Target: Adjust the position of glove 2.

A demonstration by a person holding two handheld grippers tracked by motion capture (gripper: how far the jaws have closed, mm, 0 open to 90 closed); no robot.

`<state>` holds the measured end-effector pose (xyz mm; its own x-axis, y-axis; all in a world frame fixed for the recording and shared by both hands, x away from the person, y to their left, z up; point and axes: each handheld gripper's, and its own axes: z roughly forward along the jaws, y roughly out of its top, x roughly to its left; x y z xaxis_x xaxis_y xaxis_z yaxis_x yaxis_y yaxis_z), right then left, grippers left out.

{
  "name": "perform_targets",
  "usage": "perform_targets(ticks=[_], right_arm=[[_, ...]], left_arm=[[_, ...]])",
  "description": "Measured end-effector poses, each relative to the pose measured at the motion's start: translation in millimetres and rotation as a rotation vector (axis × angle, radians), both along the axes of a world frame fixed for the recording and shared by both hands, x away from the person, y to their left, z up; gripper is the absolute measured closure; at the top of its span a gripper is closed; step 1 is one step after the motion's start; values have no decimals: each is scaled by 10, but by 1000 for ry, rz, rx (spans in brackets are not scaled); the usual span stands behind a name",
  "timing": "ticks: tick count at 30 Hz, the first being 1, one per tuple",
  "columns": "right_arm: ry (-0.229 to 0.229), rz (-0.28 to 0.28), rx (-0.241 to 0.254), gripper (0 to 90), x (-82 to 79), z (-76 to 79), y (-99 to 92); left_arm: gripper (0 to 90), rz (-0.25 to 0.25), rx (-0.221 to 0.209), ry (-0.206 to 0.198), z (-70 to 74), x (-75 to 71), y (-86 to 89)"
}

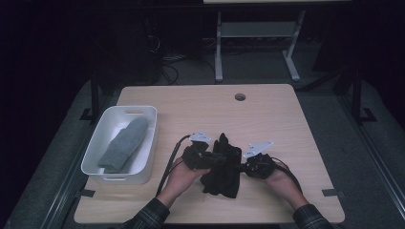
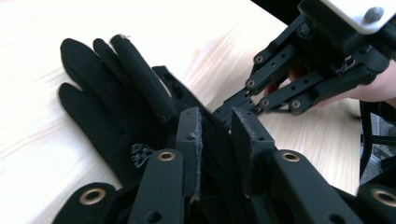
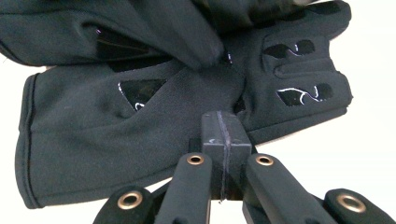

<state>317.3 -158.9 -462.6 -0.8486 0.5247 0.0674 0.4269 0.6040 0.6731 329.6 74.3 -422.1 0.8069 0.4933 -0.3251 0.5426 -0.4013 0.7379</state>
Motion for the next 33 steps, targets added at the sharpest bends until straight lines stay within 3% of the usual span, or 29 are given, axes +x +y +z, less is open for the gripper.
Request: perform_targets(ticks=[4, 8, 15, 17, 21, 25, 28, 33], right_arm=[[-5, 8, -8, 900, -3, 7, 44], [-12, -15, -4, 900, 2, 32, -42], [-28, -103, 27, 881, 38, 102, -377], [-24, -123, 34, 825, 53, 106, -459], [-13, -191, 40, 572, 91, 84, -615], [-52, -274, 2, 394, 125, 32, -718], [-64, -319, -12, 319, 164, 2, -775], [-54, -338, -36, 254, 196, -50, -812]], left_arm=[[631, -11, 11, -18, 15, -9, -56], [618, -14, 10, -27, 23, -11, -95], [782, -51, 30, -40, 6, -38, -129], [839, -71, 32, -40, -20, -46, -149], [892, -109, 41, -6, -98, -68, -205], [894, -150, 54, 14, -173, -143, -305], [893, -175, 75, 18, -218, -196, -380], [894, -201, 103, 45, -294, -215, -411]])
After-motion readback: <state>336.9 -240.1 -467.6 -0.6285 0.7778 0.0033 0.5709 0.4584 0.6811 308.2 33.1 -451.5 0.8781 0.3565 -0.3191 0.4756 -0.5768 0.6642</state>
